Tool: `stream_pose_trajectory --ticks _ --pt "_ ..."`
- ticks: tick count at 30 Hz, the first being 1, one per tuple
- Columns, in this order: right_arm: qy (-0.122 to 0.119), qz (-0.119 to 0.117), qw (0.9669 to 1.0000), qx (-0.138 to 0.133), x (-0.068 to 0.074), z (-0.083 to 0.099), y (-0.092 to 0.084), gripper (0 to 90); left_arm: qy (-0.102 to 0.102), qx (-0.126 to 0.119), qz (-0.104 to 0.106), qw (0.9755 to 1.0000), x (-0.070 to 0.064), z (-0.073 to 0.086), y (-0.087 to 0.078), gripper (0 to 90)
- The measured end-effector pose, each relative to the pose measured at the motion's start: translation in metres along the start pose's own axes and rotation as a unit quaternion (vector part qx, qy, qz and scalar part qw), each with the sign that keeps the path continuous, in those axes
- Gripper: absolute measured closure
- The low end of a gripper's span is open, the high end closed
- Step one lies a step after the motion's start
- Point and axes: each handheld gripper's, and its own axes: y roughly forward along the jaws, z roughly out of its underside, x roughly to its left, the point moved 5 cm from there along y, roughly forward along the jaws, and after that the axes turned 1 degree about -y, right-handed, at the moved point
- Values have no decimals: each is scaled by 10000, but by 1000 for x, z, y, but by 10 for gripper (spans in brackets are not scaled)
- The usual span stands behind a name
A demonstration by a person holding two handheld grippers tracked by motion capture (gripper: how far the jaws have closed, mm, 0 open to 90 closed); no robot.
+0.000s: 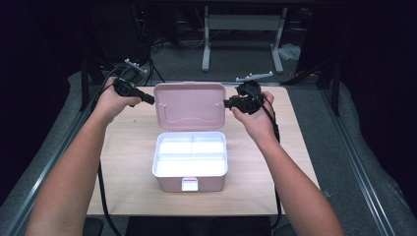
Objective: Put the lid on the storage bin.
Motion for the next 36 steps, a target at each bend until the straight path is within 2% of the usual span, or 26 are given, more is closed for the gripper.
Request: stream_pose_trajectory --ticks 2,4,5,6,7,9,12,15,16,20,31,36 --pt "103 -218 9997 -100 -2 -3 5 602 1 10 1 10000 1 -1 1 900" --pt "192 -232 9995 -113 -5 -8 14 527 -14 -9 4 10000 0 -1 2 900" --pt "300 -229 9992 -113 -8 -10 20 518 -5 -24 2 10000 0 -2 2 900" --pt "471 -373 9982 -83 -9 -12 26 520 28 -8 -2 10000 -1 -2 2 900" --pt "471 -373 9982 -83 -9 -12 26 520 28 -8 -2 10000 -1 -2 2 900" --pt "766 -725 9944 -41 -10 -13 35 547 77 -7 32 10000 -3 -2 2 900" --pt "597 -606 9964 1 -8 -12 35 582 101 -3 35 9999 -4 -2 1 900" --pt "578 -581 9966 3 -7 -12 33 602 105 -11 48 9999 -4 -1 0 900" --pt "450 -528 9976 30 -5 -11 29 635 111 -46 56 9999 -5 0 -1 900" --pt "243 -394 9989 6 -2 -10 23 667 125 -129 98 9998 -9 0 -5 900" --pt "100 -485 9987 -96 5 2 4 664 321 -240 215 9990 -22 2 -16 900" --pt "-118 -451 9986 -230 12 8 -5 679 434 -226 245 9985 -27 5 -19 900"
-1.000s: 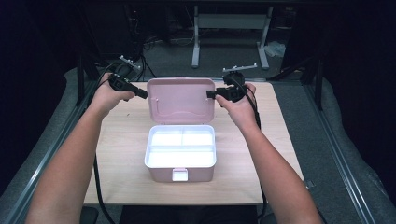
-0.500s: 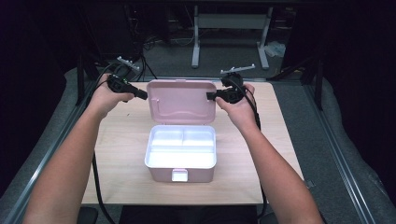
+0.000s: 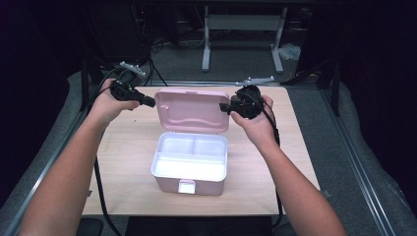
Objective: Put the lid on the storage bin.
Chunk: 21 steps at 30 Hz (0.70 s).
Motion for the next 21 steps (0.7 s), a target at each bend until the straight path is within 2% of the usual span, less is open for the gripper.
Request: stream_pose_trajectory --ticks 3,4,9,10,12,17,21 --pt "-134 90 9999 -55 3 2 -2 689 17 -23 36 10000 -1 1 -1 900" --pt "-239 111 9996 -106 8 6 -6 666 79 -46 65 9999 -5 1 -3 900" --pt "-272 17 9995 -165 13 14 -14 622 164 -16 89 9998 -10 2 -4 900" --pt "-230 -101 9995 -176 16 19 -18 602 206 -27 95 9997 -13 4 -5 900" --pt "-221 -164 9995 -153 17 22 -20 583 237 -36 119 9996 -16 6 -6 900" --pt "-268 -206 9994 -62 22 34 -24 570 331 14 110 9994 -22 13 -6 900" --pt "-283 -305 9991 -111 28 40 -29 562 391 112 126 9991 -26 16 -8 900"
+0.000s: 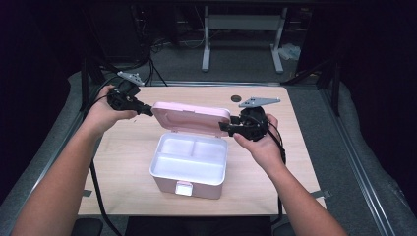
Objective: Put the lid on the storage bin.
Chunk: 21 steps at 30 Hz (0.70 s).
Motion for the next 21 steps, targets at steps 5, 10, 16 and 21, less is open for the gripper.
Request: stream_pose_trajectory --ticks 5,10,16,21 --pt "-5 -83 10000 -40 7 7 -5 571 82 29 53 9999 -9 7 0 900" --pt "-63 -81 9999 -1 12 18 -9 540 124 1 97 9999 -18 17 2 900" --pt "-12 -144 9999 65 13 29 -9 535 172 6 217 9996 -27 27 7 900" --pt "123 -248 9995 138 9 37 -10 515 236 -24 279 9993 -37 32 7 897"
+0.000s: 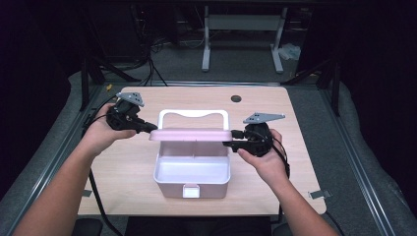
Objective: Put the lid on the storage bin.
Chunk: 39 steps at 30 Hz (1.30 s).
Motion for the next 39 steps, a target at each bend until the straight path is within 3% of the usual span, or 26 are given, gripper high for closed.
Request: stream_pose_trajectory --ticks 7,8,10,15,19,27,28,31,37,39 --pt "-69 -41 9996 273 3 18 -1 494 105 56 -21 9999 -9 8 1 881" --pt "-154 104 9992 343 2 24 -4 503 117 53 -11 9999 -10 10 0 878" --pt "-156 148 9991 355 1 26 -6 504 86 16 -3 10000 -12 15 -1 878" --pt "200 309 9991 229 -20 37 -24 515 68 49 57 9999 -15 25 2 867" --pt "311 384 9986 185 -27 40 -25 517 47 58 85 9999 -17 35 8 853" --pt "313 573 9974 296 -38 48 -15 517 -197 88 -118 9997 -5 55 13 772" --pt "313 696 9965 351 -43 53 -11 516 -276 94 -212 9994 -1 60 13 759" --pt "396 768 9952 455 -49 61 -6 515 -349 133 -282 9989 3 66 14 720" --pt "504 1001 9920 589 -60 76 1 505 -629 152 -599 9961 13 87 22 569" --pt "490 1093 9909 615 -63 81 2 499 -768 48 -744 9943 17 99 26 530"
